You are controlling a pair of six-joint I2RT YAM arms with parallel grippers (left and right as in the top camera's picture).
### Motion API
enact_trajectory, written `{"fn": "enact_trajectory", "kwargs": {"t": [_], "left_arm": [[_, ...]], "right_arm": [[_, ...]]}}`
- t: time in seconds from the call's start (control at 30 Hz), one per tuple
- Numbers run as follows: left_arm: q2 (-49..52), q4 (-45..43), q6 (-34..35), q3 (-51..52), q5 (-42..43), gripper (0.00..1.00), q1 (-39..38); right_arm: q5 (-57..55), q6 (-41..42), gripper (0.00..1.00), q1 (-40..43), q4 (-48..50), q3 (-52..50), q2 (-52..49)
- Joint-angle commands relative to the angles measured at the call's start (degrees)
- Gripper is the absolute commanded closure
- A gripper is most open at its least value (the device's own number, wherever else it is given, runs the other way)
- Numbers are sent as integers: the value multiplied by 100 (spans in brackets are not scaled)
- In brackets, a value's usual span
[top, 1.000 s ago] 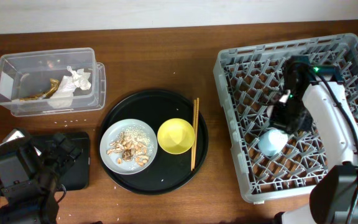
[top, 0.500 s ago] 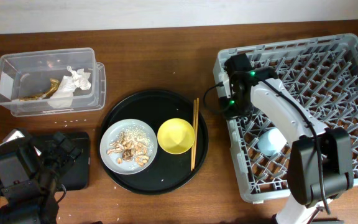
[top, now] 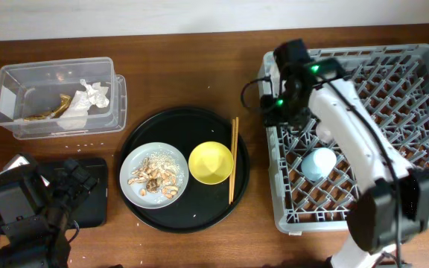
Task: Sort waste into correct bins and load items into the dishwasher rack
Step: 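Reach the right gripper to the yellow bowl and grasp it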
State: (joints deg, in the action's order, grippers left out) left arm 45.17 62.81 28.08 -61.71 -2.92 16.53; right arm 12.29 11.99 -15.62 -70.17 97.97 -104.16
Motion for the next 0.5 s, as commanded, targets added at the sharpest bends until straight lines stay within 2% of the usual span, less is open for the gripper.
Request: {"fn": "enact_trajectory", "kwargs": {"t": [0.0, 0.07, 0.13, 0.17, 0.2, 0.23, 0.27, 0.33, 0.43, 0.47], "left_arm": [[-4, -13, -35, -4, 37, 1, 11], [-4, -13, -35, -4, 37, 1, 11], [-4, -11, -35, -4, 37, 1, 11], [-4, -13, -35, -4, 37, 1, 11], [-4, -13, -35, -4, 37, 1, 11], [-4, -13, -35, -4, 37, 1, 11], [-4, -13, -35, -4, 37, 1, 11], [-4, -13, -35, -4, 37, 1, 11], [-4, -13, -35, -4, 37, 1, 11], [-4, -13, -35, -4, 37, 1, 11]], "right_arm": [[782, 11, 44, -756, -225, 382, 264], [160, 240, 1, -1668, 133, 380, 76], [-629, 826, 1, -2326, 496, 380, -262], [-896, 1115, 4, -2577, 529, 380, -479], [-1082, 1344, 21, -2881, 619, 380, -874], [-1154, 1344, 26, -3049, 649, 380, -1182], [-1167, 1373, 54, -3171, 656, 380, -1556], [-1156, 1401, 71, -3200, 546, 380, -1864], [-929, 634, 70, -3272, 175, 356, -1971], [-938, 623, 69, -3303, 138, 356, -1971]]}}
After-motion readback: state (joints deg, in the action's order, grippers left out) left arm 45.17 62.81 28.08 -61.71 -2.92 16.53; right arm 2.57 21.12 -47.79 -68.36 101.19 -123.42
